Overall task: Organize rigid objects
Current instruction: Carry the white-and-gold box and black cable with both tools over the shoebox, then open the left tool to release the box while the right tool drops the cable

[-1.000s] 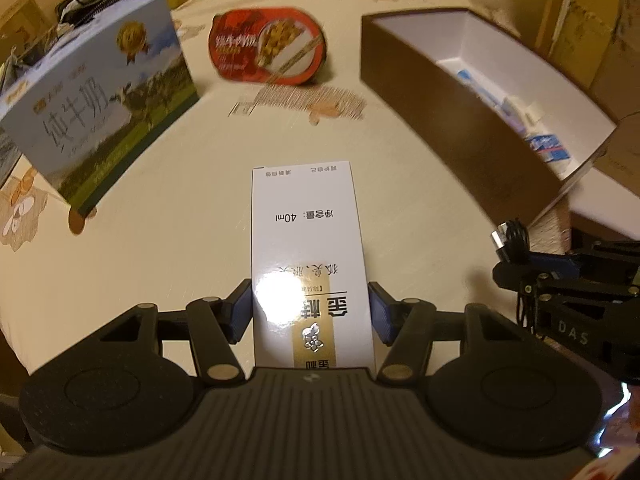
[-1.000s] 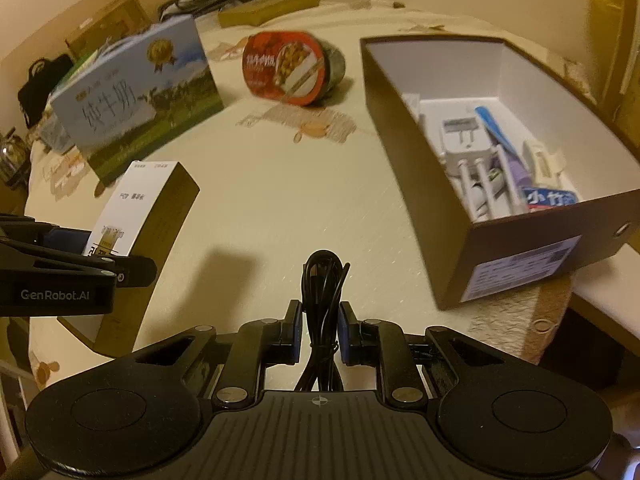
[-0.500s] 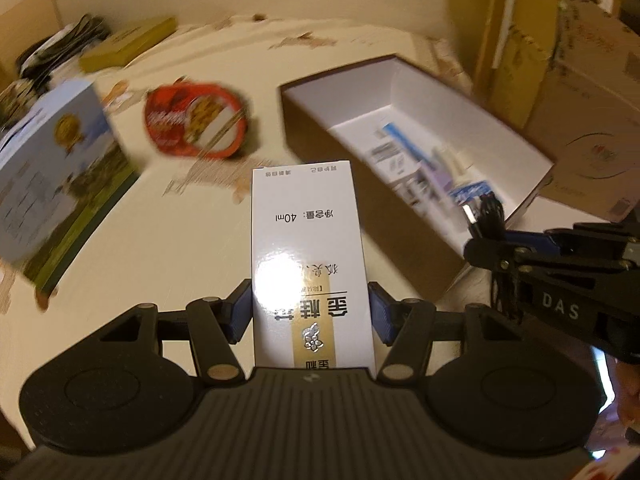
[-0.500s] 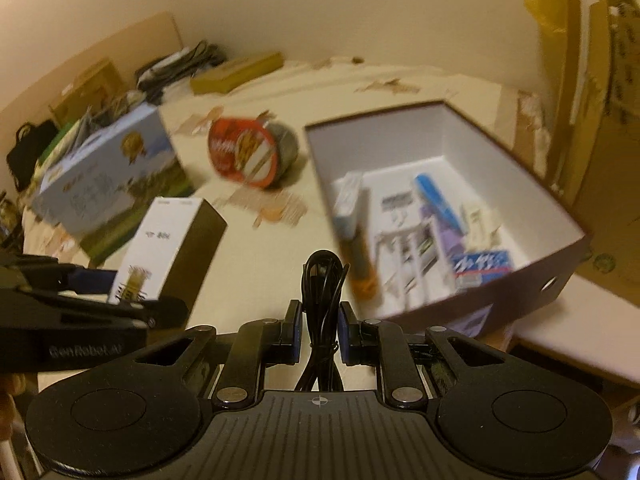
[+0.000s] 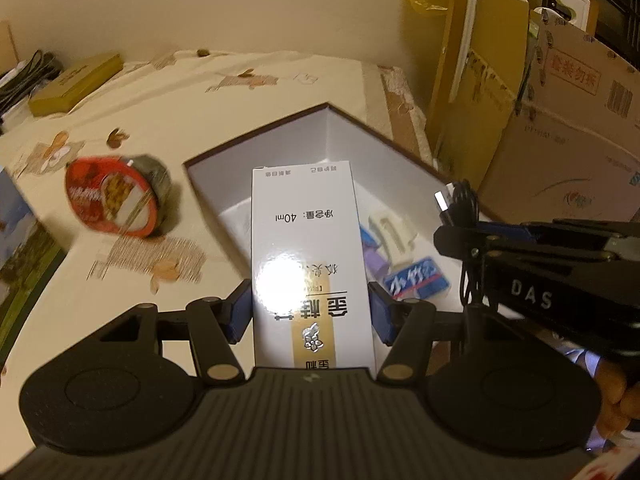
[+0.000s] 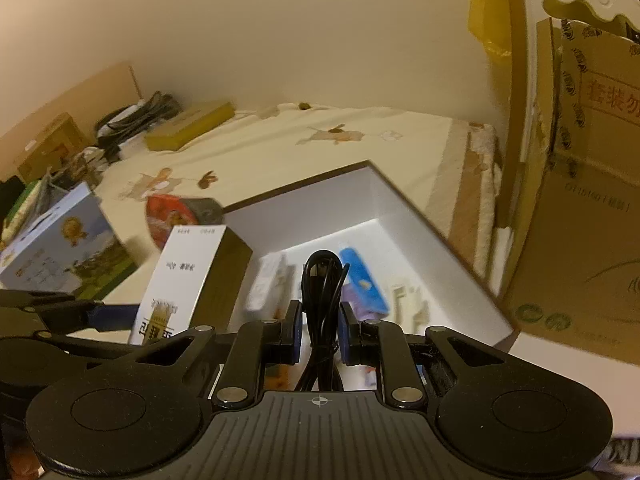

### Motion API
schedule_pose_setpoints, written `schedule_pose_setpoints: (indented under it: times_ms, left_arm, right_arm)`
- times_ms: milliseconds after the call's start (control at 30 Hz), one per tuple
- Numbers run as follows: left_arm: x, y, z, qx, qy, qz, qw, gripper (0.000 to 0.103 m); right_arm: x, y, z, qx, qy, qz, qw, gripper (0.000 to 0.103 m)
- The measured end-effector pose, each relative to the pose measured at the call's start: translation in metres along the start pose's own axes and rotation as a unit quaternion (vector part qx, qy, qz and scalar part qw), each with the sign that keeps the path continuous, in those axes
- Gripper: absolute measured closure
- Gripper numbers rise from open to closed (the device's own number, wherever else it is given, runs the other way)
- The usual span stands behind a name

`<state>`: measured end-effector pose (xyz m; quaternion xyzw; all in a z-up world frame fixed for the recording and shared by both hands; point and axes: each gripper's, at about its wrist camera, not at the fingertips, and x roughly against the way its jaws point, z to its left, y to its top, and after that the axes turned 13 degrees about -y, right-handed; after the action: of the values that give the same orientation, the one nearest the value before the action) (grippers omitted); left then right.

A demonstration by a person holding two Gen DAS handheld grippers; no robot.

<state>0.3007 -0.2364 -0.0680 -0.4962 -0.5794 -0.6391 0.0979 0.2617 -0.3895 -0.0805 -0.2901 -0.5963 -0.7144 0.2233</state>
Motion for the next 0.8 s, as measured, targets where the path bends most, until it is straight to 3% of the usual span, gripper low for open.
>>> schedule_pose_setpoints:
  times_ms: [333, 800]
  left_arm:
    - [-0.053, 0.030, -0.005, -0.002, 0.012, 0.010, 0.9999, 0.047]
    - [-0.106, 0.034, 0.015, 0.009, 0.025, 0.022, 0.9994, 0.046]
  right_arm:
    - [-0.048, 0.020, -0.024, 0.009, -0.022, 0.006, 1.000, 0.089]
    - [-0.098, 0.020, -0.032, 0.023, -0.034, 0.031, 0.999, 0.089]
